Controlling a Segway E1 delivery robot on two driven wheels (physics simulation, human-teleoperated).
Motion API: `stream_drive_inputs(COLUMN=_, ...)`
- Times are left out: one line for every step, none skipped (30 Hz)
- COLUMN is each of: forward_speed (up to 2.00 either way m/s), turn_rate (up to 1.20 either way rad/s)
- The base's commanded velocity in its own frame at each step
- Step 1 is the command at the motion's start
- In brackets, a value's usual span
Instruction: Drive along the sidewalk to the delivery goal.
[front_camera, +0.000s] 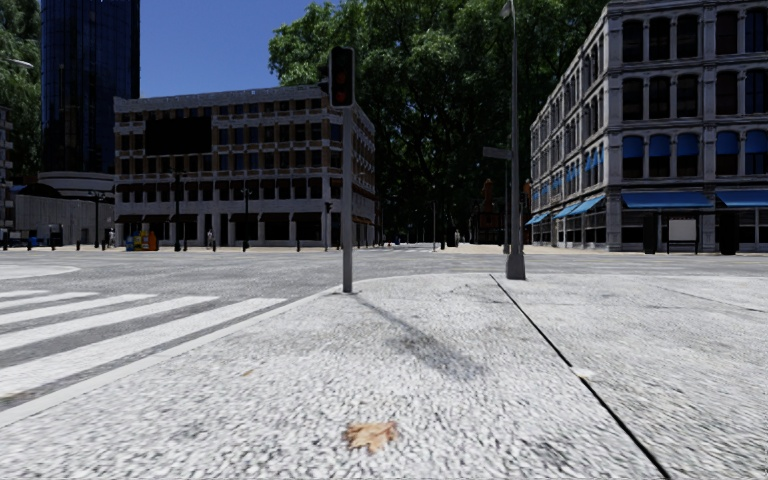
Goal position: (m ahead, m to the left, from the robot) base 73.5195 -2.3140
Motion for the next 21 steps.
stream_drive_inputs(forward_speed=1.85, turn_rate=0.00)
stream_drive_inputs(forward_speed=1.85, turn_rate=0.00)
stream_drive_inputs(forward_speed=1.85, turn_rate=0.00)
stream_drive_inputs(forward_speed=1.84, turn_rate=0.00)
stream_drive_inputs(forward_speed=1.80, turn_rate=0.00)
stream_drive_inputs(forward_speed=1.75, turn_rate=0.00)
stream_drive_inputs(forward_speed=1.75, turn_rate=0.00)
stream_drive_inputs(forward_speed=1.71, turn_rate=0.00)
stream_drive_inputs(forward_speed=1.68, turn_rate=0.00)
stream_drive_inputs(forward_speed=1.65, turn_rate=-0.40)
stream_drive_inputs(forward_speed=1.64, turn_rate=-0.87)
stream_drive_inputs(forward_speed=1.63, turn_rate=-1.20)
stream_drive_inputs(forward_speed=1.63, turn_rate=-1.20)
stream_drive_inputs(forward_speed=1.63, turn_rate=-1.20)
stream_drive_inputs(forward_speed=1.63, turn_rate=-1.20)
stream_drive_inputs(forward_speed=1.63, turn_rate=-1.20)
stream_drive_inputs(forward_speed=1.62, turn_rate=-1.20)
stream_drive_inputs(forward_speed=1.62, turn_rate=-1.20)
stream_drive_inputs(forward_speed=1.62, turn_rate=-1.20)
stream_drive_inputs(forward_speed=1.62, turn_rate=-1.20)
stream_drive_inputs(forward_speed=1.62, turn_rate=-1.20)
